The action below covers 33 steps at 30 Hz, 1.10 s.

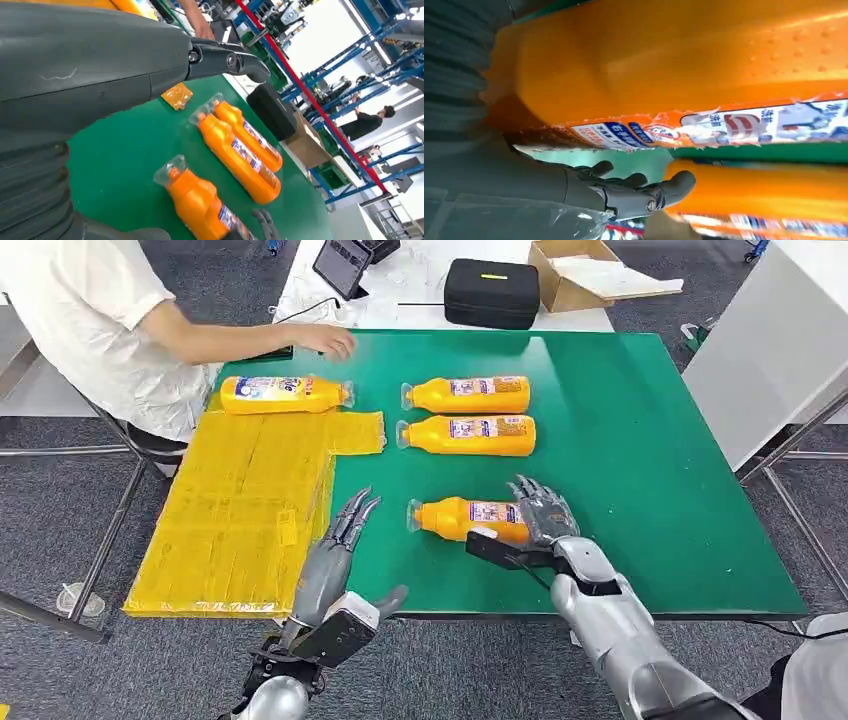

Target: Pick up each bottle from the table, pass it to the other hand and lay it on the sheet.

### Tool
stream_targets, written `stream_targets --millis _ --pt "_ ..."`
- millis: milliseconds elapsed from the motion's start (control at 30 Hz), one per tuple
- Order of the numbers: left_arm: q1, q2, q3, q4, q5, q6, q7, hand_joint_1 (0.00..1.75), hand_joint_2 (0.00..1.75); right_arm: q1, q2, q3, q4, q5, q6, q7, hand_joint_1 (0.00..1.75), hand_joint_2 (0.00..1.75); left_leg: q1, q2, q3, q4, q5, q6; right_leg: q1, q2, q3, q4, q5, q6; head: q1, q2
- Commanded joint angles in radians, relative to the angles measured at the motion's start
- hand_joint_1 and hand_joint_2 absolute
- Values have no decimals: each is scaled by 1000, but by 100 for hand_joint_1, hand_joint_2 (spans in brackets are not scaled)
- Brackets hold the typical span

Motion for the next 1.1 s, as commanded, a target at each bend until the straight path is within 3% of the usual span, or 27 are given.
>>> stream_targets --millis 33,67,267,433,500,600,767,933,1100 --pt "-48 7 -45 69 -8 -10 10 0 175 -86 1 100 168 7 67 17 0 175 1 -1 5 -1 0 1 1 -3 6 -2 -1 -3 0 0" --pt "-51 4 -44 73 -8 -9 11 0 175 -103 -6 113 186 3 109 19 175 175 0 0 3 -1 1 1 1 -1 4 -1 0 -2 0 0" --pt "-65 -5 -42 95 2 6 0 0 175 -124 -48 142 200 -58 240 -33 175 175 0 -3 5 -1 1 1 1 -5 7 -2 0 -2 0 0" --pt "-88 4 -58 121 39 25 -47 0 175 -67 -145 136 118 -276 360 -199 175 175 0 -6 4 -1 3 1 0 -5 7 -1 0 0 0 0" --pt "-83 -4 -51 119 73 34 -68 0 175 -9 -173 114 34 -394 334 -248 175 175 1 -9 6 -2 4 1 1 -9 10 -3 0 0 1 0" --pt "-36 -44 11 78 193 33 -85 0 175 104 -153 63 -135 -549 266 -270 175 175 1 -9 9 -3 3 2 2 -9 14 -5 -1 -1 0 0" --pt "16 -122 150 138 641 -76 55 0 175 298 -67 -17 -424 -701 143 -272 175 175 2 -3 9 -1 -2 1 2 -2 12 -4 0 0 0 0" --pt "-15 -110 146 293 857 -157 48 0 175 290 38 8 -432 -796 100 -329 175 175 1 1 9 -2 -3 0 2 2 9 -2 0 -1 0 0" --pt "-29 -91 85 304 876 -184 62 0 175 283 71 89 -386 -806 94 -344 175 175 2 2 7 -2 -3 0 2 1 7 -2 -1 -1 0 0"
